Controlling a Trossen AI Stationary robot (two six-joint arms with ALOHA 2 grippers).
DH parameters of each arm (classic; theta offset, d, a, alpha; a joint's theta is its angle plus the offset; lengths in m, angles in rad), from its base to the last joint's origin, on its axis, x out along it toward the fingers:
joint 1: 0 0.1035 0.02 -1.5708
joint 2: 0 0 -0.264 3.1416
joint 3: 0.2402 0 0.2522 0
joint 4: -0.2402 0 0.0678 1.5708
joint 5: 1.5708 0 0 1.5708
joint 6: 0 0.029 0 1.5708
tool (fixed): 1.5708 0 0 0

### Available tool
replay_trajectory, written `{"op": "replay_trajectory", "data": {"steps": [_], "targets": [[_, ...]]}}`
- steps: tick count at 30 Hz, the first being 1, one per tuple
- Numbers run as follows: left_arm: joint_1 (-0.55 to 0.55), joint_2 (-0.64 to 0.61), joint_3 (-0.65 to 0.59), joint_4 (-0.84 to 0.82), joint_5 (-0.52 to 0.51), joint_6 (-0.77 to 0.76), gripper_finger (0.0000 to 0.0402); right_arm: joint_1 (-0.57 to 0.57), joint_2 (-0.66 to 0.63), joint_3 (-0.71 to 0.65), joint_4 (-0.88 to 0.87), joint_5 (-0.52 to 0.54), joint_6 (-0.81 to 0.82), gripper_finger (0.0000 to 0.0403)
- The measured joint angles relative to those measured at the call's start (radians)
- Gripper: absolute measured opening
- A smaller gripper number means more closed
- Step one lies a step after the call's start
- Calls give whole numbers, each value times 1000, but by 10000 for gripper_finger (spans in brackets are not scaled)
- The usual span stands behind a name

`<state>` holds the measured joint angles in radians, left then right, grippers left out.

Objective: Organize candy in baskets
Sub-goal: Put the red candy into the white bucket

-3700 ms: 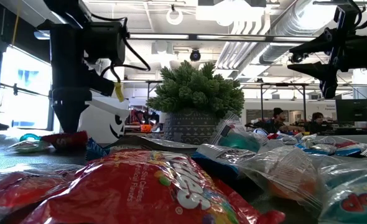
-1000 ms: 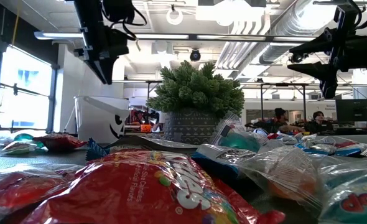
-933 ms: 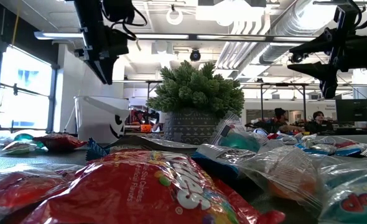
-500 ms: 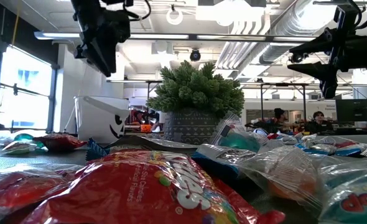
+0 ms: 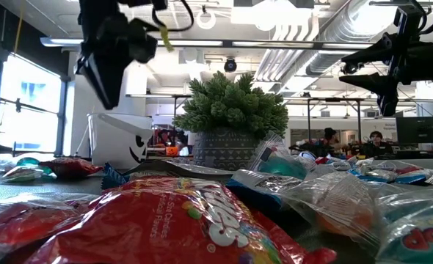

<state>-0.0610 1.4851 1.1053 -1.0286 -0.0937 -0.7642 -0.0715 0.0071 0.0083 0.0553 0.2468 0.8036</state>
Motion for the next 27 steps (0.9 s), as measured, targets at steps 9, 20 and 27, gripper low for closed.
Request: {"op": "replay_trajectory", "data": {"steps": [9, 20, 27], "targets": [[-80, 184, 0, 0, 22, -115, 100, 0, 0, 0, 0, 0, 0, 162], [-99, 207, 0, -33, -27, -194, 117, 0, 0, 0, 0, 0, 0, 162], [-99, 207, -38, -15, -48, -176, 163, 0, 0, 0, 0, 0, 0, 162]]}}
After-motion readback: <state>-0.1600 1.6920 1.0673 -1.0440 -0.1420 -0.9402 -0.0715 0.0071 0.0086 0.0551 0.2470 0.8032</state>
